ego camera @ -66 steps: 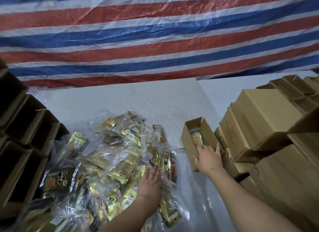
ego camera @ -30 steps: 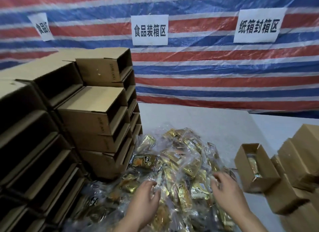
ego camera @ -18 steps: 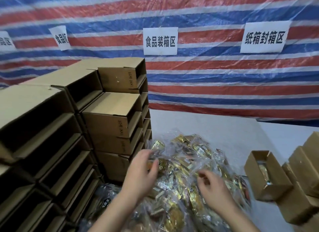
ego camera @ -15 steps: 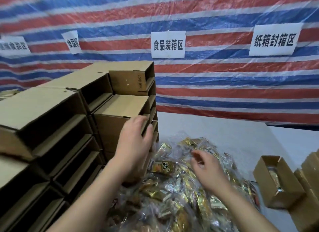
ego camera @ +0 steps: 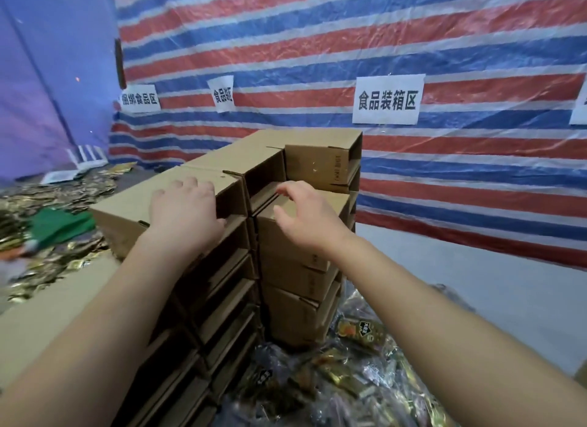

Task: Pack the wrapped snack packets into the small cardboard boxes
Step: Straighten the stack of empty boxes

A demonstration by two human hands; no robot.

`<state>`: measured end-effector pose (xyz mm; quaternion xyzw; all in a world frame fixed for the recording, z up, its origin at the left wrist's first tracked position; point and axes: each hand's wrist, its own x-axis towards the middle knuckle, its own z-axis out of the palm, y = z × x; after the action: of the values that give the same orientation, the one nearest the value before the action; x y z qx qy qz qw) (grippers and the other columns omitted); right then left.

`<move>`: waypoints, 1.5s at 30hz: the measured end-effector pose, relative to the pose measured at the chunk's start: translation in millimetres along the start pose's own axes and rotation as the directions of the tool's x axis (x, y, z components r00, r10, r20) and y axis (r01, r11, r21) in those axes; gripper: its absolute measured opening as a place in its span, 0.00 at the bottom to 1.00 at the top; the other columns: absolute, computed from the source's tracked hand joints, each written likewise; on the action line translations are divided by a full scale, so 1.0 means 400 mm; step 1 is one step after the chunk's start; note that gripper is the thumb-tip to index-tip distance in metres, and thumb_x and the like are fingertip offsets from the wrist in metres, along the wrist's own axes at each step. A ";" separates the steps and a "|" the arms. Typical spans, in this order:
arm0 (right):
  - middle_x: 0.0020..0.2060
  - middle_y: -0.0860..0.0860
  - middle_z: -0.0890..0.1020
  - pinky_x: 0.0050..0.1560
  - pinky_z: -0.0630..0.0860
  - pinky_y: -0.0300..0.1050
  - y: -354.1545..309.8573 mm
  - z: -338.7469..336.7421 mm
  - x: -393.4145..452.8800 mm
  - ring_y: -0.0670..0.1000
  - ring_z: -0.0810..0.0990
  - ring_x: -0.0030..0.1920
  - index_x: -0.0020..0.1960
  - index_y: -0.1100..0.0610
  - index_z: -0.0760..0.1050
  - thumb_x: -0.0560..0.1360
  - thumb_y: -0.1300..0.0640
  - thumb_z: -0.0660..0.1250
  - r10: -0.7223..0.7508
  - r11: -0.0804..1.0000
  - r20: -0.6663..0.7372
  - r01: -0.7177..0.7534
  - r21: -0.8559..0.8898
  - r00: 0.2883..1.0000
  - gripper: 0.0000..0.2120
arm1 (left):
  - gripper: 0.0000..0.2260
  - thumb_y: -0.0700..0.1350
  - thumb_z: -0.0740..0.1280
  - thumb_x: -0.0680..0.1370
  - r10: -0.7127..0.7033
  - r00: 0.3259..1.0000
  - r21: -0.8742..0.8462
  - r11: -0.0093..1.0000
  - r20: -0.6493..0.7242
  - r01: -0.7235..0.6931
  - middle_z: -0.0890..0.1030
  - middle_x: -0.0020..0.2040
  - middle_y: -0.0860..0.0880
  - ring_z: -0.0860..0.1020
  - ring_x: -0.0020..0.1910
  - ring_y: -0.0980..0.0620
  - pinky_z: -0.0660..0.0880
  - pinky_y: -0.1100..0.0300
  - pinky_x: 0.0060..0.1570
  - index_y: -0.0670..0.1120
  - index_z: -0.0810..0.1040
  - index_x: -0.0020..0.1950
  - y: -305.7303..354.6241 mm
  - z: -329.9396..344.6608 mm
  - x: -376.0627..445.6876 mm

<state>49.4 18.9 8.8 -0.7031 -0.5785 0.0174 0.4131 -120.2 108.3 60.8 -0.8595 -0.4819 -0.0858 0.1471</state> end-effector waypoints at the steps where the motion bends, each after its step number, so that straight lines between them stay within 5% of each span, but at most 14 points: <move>1: 0.67 0.49 0.74 0.60 0.67 0.39 -0.007 0.006 0.011 0.48 0.72 0.66 0.71 0.52 0.70 0.79 0.51 0.64 0.005 1.000 0.004 -0.005 0.013 1.000 0.20 | 0.26 0.58 0.67 0.77 -0.014 0.999 0.020 1.000 0.043 0.014 0.73 0.67 0.45 0.71 0.66 0.43 0.71 0.46 0.62 0.47 0.69 0.70 -0.011 0.007 0.000; 7: 0.69 0.50 0.72 0.59 0.67 0.40 -0.012 0.007 0.028 0.50 0.72 0.68 0.72 0.52 0.69 0.80 0.52 0.64 0.035 0.999 0.009 -0.035 0.035 0.999 0.21 | 0.15 0.43 0.61 0.79 -0.029 1.000 0.060 0.998 0.001 0.028 0.76 0.63 0.44 0.74 0.63 0.42 0.72 0.46 0.57 0.46 0.70 0.66 -0.030 0.014 0.000; 11: 0.70 0.50 0.71 0.60 0.66 0.39 -0.034 -0.039 0.032 0.50 0.71 0.69 0.74 0.53 0.67 0.80 0.53 0.64 0.016 0.999 -0.014 -0.015 0.039 1.000 0.23 | 0.11 0.38 0.60 0.77 -0.018 0.989 0.052 0.998 -0.146 0.026 0.80 0.52 0.42 0.78 0.52 0.40 0.69 0.51 0.42 0.46 0.75 0.58 -0.033 -0.050 -0.034; 14: 0.72 0.51 0.68 0.63 0.63 0.40 -0.077 -0.112 0.030 0.50 0.67 0.72 0.76 0.53 0.62 0.79 0.53 0.67 -0.058 0.995 -0.081 0.064 0.076 0.995 0.28 | 0.14 0.38 0.61 0.77 0.007 0.970 0.033 0.999 -0.242 0.001 0.80 0.49 0.42 0.79 0.48 0.39 0.67 0.53 0.35 0.49 0.74 0.61 -0.020 -0.137 -0.081; 18: 0.73 0.49 0.67 0.61 0.62 0.37 -0.139 -0.250 0.000 0.47 0.67 0.69 0.76 0.50 0.61 0.76 0.54 0.68 -0.126 0.990 -0.094 0.131 0.050 0.988 0.31 | 0.21 0.39 0.62 0.77 0.100 0.958 -0.061 0.991 -0.268 -0.120 0.79 0.61 0.41 0.78 0.57 0.37 0.76 0.47 0.47 0.52 0.71 0.70 0.047 -0.253 -0.142; 21: 0.63 0.46 0.75 0.54 0.67 0.33 -0.144 -0.367 -0.058 0.44 0.73 0.59 0.68 0.49 0.71 0.75 0.55 0.67 -0.132 0.982 -0.023 0.128 -0.137 0.991 0.22 | 0.19 0.41 0.60 0.78 0.247 0.908 -0.156 0.937 -0.337 -0.313 0.79 0.62 0.42 0.76 0.60 0.37 0.76 0.44 0.55 0.53 0.74 0.68 0.106 -0.288 -0.172; 26: 0.46 0.46 0.77 0.39 0.69 0.37 -0.059 -0.476 -0.210 0.46 0.76 0.47 0.52 0.48 0.76 0.78 0.53 0.64 0.075 0.916 0.032 -0.056 -0.398 0.997 0.04 | 0.14 0.44 0.61 0.81 0.490 0.802 -0.324 0.739 -0.343 -0.590 0.80 0.62 0.46 0.76 0.61 0.41 0.72 0.48 0.59 0.53 0.77 0.65 0.260 -0.234 -0.158; 29: 0.41 0.47 0.74 0.36 0.67 0.44 0.030 -0.490 -0.326 0.49 0.74 0.41 0.47 0.52 0.73 0.80 0.54 0.62 0.205 0.845 -0.067 -0.211 -0.491 0.977 0.05 | 0.11 0.49 0.62 0.81 0.556 0.757 -0.398 0.643 -0.344 -0.654 0.82 0.57 0.48 0.78 0.57 0.44 0.76 0.49 0.56 0.52 0.79 0.60 0.381 -0.151 -0.168; 38: 0.40 0.48 0.75 0.47 0.72 0.50 0.218 -0.325 -0.804 0.53 0.76 0.46 0.44 0.53 0.72 0.80 0.54 0.63 0.628 0.662 -0.089 -0.591 -0.461 0.773 0.06 | 0.08 0.52 0.67 0.79 0.736 0.674 -0.785 0.377 -0.069 -0.491 0.84 0.45 0.52 0.80 0.48 0.52 0.75 0.56 0.48 0.51 0.82 0.48 0.569 0.220 -0.441; 45: 0.48 0.47 0.77 0.51 0.72 0.43 0.256 -0.046 -1.082 0.49 0.77 0.50 0.53 0.51 0.74 0.82 0.53 0.61 0.808 0.565 0.062 -0.740 -0.365 0.586 0.04 | 0.09 0.54 0.64 0.80 0.828 0.502 -0.858 0.429 0.249 -0.282 0.82 0.46 0.57 0.76 0.44 0.63 0.71 0.64 0.46 0.52 0.82 0.51 0.527 0.523 -0.648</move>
<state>-2.4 -348.8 -236.9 -0.9329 -0.2465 0.1880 0.1834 -73.8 -133.4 -247.2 -0.9242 -0.0793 0.0935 -0.3618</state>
